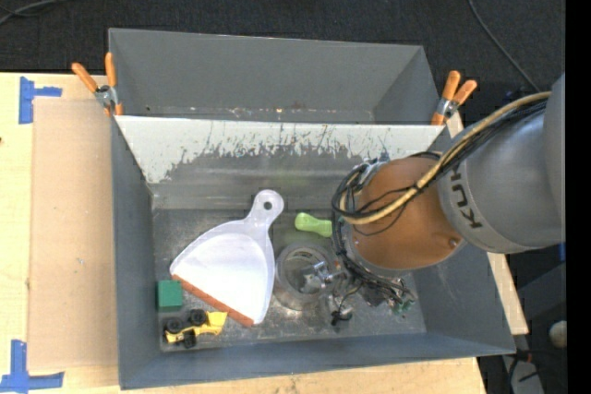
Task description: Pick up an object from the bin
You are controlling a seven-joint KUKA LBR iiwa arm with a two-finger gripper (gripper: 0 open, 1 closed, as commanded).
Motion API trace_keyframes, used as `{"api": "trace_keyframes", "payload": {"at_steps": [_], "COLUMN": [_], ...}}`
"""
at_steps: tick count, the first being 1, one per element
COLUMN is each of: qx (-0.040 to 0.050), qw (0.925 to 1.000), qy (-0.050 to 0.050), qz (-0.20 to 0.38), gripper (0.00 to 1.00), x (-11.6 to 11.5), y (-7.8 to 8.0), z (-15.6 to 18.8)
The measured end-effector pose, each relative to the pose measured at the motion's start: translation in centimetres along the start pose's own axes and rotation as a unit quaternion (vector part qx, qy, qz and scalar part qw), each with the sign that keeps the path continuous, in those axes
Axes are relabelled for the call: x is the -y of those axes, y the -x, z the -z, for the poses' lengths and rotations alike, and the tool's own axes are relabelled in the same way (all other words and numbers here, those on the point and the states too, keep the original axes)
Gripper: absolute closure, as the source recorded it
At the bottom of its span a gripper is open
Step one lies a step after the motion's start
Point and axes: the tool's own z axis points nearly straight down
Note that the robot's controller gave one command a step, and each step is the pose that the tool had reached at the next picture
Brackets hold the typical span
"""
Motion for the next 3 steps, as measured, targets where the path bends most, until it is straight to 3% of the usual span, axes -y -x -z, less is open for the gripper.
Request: {"api": "trace_keyframes", "payload": {"at_steps": [1, 2, 3], "qx": [-0.0049, -0.0049, -0.0040], "qw": [1.0000, 1.0000, 0.9999], "qy": [0.002, 0.002, 0.002], "qz": [0.001, 0.001, 0.010], "gripper": [0.00, 0.00, 0.00], "x": [-0.2, -0.2, 3.1], "y": [-0.3, -0.3, -0.6], "z": [-0.3, -0.3, -0.4]}}
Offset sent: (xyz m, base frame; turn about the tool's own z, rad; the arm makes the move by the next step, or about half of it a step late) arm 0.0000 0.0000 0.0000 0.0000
